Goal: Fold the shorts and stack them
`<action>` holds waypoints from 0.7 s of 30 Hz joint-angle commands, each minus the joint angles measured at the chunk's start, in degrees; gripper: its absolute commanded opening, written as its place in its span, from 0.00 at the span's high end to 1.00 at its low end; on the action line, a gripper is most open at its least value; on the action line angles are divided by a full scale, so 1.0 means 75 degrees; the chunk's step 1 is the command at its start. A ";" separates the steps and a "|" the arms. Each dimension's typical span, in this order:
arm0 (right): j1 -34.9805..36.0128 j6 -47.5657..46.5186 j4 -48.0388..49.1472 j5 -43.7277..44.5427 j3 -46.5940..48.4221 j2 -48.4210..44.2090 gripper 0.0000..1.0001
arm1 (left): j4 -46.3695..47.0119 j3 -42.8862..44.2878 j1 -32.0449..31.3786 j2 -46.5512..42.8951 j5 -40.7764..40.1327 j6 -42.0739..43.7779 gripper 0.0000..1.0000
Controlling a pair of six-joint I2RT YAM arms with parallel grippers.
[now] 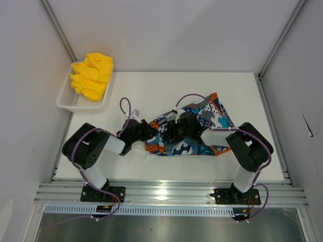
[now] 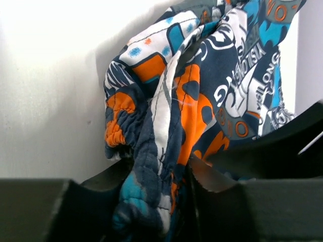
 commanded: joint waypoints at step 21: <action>-0.0208 0.0625 0.1891 0.3624 -0.2862 -0.2829 1.00 | -0.7436 0.4416 0.1511 0.0176 0.0065 0.2539 1.00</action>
